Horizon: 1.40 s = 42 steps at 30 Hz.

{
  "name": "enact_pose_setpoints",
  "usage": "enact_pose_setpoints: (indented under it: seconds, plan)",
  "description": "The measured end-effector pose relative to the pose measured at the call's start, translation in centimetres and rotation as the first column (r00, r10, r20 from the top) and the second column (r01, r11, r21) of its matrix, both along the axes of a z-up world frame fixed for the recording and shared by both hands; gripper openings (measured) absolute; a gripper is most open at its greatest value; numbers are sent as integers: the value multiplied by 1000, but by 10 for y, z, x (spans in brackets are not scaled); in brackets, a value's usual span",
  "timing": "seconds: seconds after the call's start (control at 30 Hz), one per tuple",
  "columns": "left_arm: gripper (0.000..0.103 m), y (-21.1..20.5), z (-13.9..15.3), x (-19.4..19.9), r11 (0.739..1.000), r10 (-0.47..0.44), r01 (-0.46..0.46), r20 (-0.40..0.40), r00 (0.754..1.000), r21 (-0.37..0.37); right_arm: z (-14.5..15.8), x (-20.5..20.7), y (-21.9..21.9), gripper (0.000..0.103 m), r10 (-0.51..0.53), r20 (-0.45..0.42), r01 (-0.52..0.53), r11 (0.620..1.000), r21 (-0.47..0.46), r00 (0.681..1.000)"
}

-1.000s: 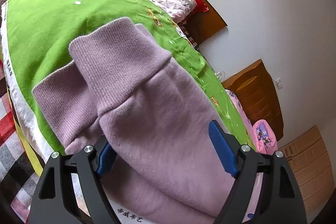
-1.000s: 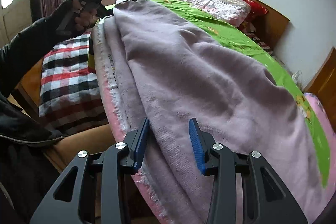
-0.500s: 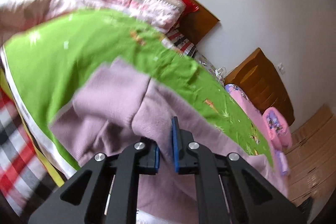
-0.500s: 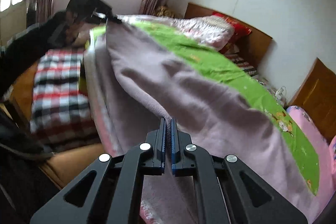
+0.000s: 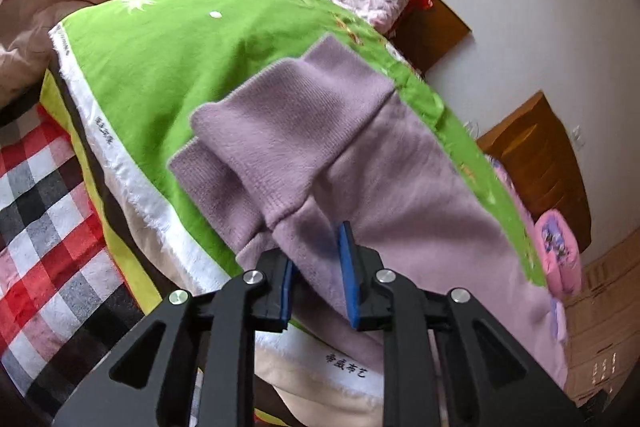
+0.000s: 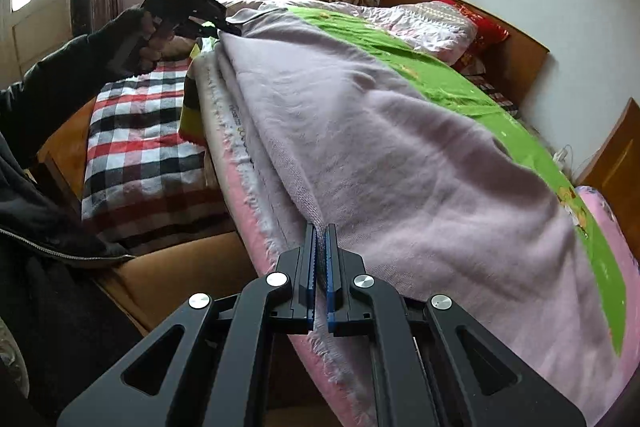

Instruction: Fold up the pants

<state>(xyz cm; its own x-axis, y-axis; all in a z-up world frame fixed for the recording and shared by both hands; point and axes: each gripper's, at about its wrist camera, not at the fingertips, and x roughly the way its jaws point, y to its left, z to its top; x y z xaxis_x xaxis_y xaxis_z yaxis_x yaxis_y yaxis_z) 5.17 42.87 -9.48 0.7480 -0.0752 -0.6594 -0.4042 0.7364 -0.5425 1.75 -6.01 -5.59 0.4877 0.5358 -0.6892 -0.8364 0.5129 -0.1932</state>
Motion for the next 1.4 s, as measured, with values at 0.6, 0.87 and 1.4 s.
enact_pose_setpoints:
  seconds: [0.6, 0.87, 1.4]
  plan:
    - [18, -10, -7, -10, 994, 99, -98, -38, 994, 43, -10, -3, -11, 10, -19, -78, 24, 997, 68, 997]
    - [90, -55, 75, -33, 863, 369, -345, 6, 929, 369, 25, -9, -46, 74, -15, -121, 36, 983, 179, 993]
    - [101, -336, 76, 145, 672, -521, 555, -220, 825, 490, 41, 220, -102, 74, -401, -207, 423, 903, 73, 892]
